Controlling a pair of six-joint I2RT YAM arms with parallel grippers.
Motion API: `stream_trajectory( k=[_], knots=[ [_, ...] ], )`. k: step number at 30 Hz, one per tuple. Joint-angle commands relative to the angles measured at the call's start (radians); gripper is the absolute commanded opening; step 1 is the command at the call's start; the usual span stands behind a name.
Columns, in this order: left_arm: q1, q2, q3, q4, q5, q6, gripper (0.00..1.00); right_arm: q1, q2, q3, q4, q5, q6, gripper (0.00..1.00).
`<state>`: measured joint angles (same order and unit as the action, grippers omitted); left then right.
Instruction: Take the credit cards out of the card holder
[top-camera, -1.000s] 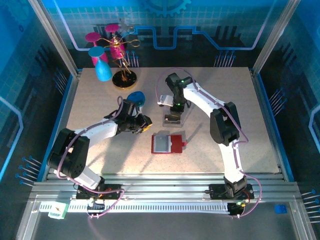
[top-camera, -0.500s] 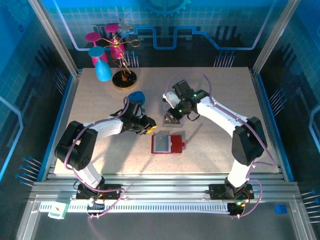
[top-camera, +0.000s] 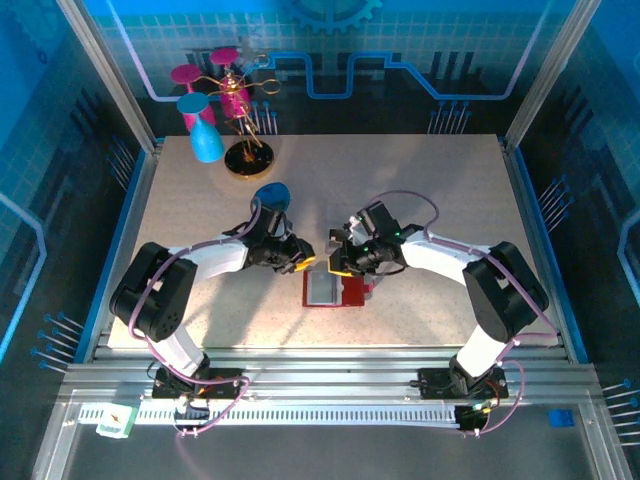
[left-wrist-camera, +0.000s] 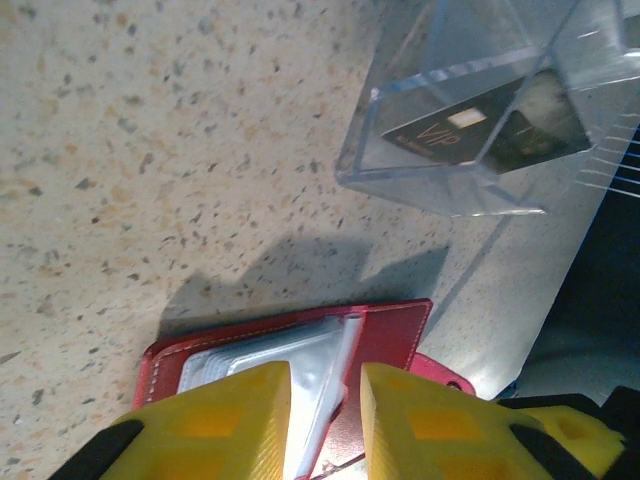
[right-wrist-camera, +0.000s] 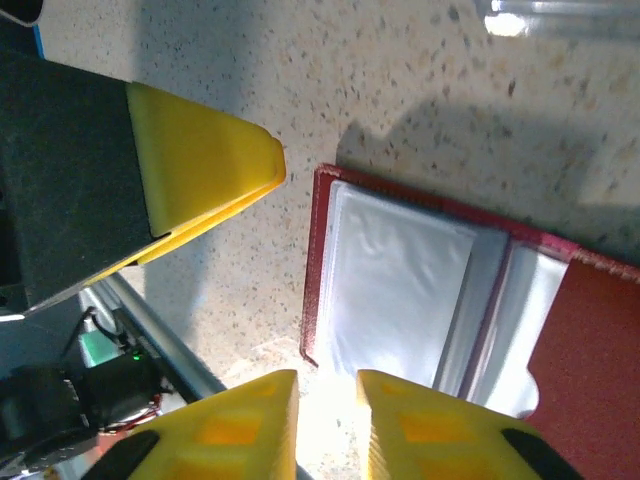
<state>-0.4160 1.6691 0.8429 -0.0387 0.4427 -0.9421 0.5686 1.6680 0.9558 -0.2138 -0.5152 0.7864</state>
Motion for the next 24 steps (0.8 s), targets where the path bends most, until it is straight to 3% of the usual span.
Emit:
stream_trajectory(
  k=[1, 7, 24],
  knots=[
    [-0.016, -0.024, -0.039, 0.014, 0.009, -0.008, 0.25, 0.004, -0.022, -0.021, 0.1, -0.07, 0.098, 0.26],
    [-0.03, -0.053, -0.084, 0.007, -0.016, -0.021, 0.25, 0.011, 0.02, -0.014, 0.066, -0.088, 0.082, 0.33],
    [-0.032, -0.059, -0.139, -0.042, -0.02, -0.021, 0.12, 0.046, 0.091, 0.014, 0.042, -0.085, 0.081, 0.32]
  ],
)
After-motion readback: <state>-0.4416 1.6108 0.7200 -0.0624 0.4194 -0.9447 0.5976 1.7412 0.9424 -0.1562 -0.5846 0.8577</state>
